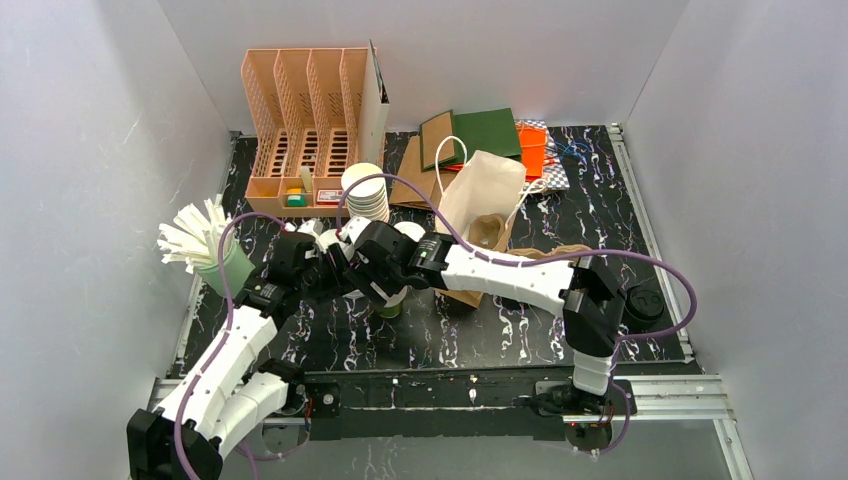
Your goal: Pack the takeout coffee
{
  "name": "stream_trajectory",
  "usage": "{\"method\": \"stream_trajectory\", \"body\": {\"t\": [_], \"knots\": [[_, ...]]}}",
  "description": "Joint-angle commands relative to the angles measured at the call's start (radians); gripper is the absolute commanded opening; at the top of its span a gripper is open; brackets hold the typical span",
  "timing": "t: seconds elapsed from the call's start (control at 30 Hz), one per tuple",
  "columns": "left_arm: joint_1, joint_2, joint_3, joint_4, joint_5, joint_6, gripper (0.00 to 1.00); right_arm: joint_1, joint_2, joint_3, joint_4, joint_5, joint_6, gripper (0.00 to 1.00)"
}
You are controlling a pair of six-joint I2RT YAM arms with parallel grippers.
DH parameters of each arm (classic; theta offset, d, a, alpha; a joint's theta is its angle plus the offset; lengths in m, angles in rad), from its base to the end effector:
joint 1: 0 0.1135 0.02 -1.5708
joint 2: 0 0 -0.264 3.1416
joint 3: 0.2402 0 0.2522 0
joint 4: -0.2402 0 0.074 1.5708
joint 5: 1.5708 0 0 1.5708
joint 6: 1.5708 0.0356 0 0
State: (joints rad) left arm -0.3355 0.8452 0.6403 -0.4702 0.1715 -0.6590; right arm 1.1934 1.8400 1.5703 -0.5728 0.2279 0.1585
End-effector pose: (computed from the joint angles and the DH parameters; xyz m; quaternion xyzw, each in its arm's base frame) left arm 0.1699 -0.0657 0.2517 -0.1080 0.8923 -0.2737 0.3424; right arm 0.1603 0.3825 0.2794 -0.4240 0.8269 0.1385 0.3425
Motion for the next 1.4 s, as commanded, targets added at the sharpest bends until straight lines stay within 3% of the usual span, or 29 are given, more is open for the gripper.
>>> {"method": "stream_trajectory", "body": {"t": [0.0,1.37], "knots": [[0.004,0.027,-0.012,0.009,0.044,-0.002,0.48,-0.016,-0.012,-0.037,-0.030,-0.040,0.007,0.82],[0.004,0.041,-0.033,-0.010,0.047,-0.004,0.47,-0.027,-0.010,-0.121,-0.049,-0.183,0.068,0.79]]}}
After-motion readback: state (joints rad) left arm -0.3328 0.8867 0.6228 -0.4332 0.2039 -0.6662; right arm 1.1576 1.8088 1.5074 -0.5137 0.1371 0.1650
